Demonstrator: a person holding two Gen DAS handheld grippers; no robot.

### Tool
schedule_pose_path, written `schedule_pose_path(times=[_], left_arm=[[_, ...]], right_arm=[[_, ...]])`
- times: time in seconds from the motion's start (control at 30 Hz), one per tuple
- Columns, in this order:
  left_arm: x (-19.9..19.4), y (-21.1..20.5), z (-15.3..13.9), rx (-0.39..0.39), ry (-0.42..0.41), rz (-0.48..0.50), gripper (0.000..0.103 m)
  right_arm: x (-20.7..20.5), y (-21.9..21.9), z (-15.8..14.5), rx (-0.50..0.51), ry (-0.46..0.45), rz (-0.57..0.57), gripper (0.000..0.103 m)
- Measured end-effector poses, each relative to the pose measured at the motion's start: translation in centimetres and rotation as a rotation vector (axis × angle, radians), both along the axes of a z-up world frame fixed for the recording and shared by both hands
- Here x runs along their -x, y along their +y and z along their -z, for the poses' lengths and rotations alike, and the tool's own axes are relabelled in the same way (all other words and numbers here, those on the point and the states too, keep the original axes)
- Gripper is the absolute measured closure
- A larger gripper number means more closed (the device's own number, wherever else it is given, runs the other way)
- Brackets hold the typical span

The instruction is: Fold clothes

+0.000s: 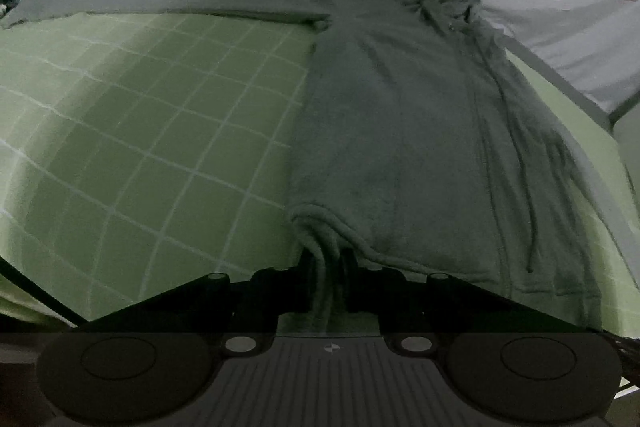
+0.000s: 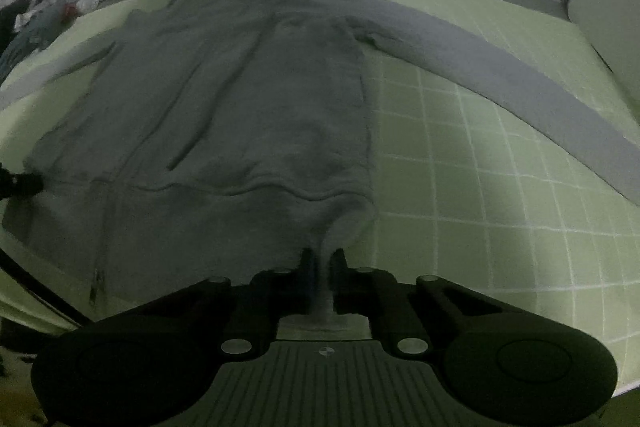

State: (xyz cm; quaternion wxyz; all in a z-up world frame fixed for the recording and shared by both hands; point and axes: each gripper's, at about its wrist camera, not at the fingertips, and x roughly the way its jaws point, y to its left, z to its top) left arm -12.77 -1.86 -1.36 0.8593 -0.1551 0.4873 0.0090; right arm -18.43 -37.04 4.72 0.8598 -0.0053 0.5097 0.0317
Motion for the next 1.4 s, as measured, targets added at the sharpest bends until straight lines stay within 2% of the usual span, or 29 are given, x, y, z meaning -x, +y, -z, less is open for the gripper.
schedule_pose_path(times=[0.2, 0.3, 0.37, 0.43, 0.47, 0.5, 0.57, 0.6, 0.63, 0.67, 0.7, 0.73, 0.8, 0.9, 1.03, 1.17, 1.3, 1.4], left_arm=[[-0.8, 0.2, 0.8, -0.006, 0.039, -0.022, 0.087], [-1.3, -0.1, 1.1, -0.031, 0.051, -0.016, 0.080], [-1.3, -0.3, 1.1, -0.055, 0.049, -0.004, 0.074], [-1.2, -0.5, 1.0, -0.097, 0.053, 0.002, 0.055], [-1.1, -0.3, 0.9, -0.087, 0.057, -0.003, 0.050], [-1.0, 0.0, 0.7, -0.067, 0.062, -0.009, 0.047], [-0.7, 0.7, 0.4, -0.027, 0.071, -0.020, 0.045], [-0.6, 1.2, 0.0, -0.011, 0.069, -0.027, 0.040], [-0.6, 1.6, -0.6, -0.010, 0.056, -0.031, 0.037], [-0.6, 1.9, -1.3, -0.014, 0.040, -0.033, 0.036], [-0.8, 2.3, -2.1, -0.025, 0.019, -0.034, 0.029], [-1.2, 2.7, -2.9, -0.031, -0.002, -0.034, 0.025], [-2.1, 3.2, -4.2, -0.038, -0.036, -0.030, 0.025], [-4.6, 3.8, -5.8, -0.066, -0.082, -0.004, 0.022], [-9.4, 4.2, -6.5, -0.103, -0.129, 0.052, 0.021], [-14.1, 4.5, -5.8, -0.124, -0.148, 0.105, 0.021], [-19.9, 5.0, -4.2, -0.140, -0.169, 0.172, 0.021], [-24.5, 5.7, -2.7, -0.147, -0.180, 0.201, 0.021]], right_arm=[[1.3, -1.2, -0.1, -0.030, 0.024, 0.024, 0.095], [1.1, -1.3, 0.0, -0.041, 0.023, 0.024, 0.095], [1.1, -1.4, 0.2, -0.045, 0.023, 0.026, 0.094], [1.1, -1.5, 0.4, -0.049, 0.025, 0.033, 0.094], [1.2, -1.6, 0.4, -0.050, 0.026, 0.037, 0.093], [1.1, -1.8, 0.5, -0.061, 0.028, 0.046, 0.089], [1.4, -2.0, 0.3, -0.073, 0.030, 0.061, 0.074], [1.4, -2.1, 0.1, -0.073, 0.027, 0.082, 0.053], [1.4, -2.2, -0.2, -0.073, 0.023, 0.107, 0.041], [1.4, -2.3, -0.5, -0.075, 0.015, 0.113, 0.039], [1.4, -2.2, -1.3, -0.080, -0.015, 0.120, 0.033], [1.2, -2.1, -2.0, -0.083, -0.043, 0.133, 0.021], [0.7, -1.9, -3.4, -0.103, -0.097, 0.156, 0.011], [-1.3, -0.9, -5.5, -0.181, -0.168, 0.157, 0.002], [-5.6, 1.3, -7.1, -0.264, -0.218, 0.138, 0.000], [-10.4, 3.9, -7.3, -0.262, -0.244, 0.113, 0.000], [-16.6, 8.4, -6.9, -0.190, -0.291, 0.058, 0.000], [-20.8, 11.4, -5.9, -0.079, -0.313, 0.008, 0.000]])
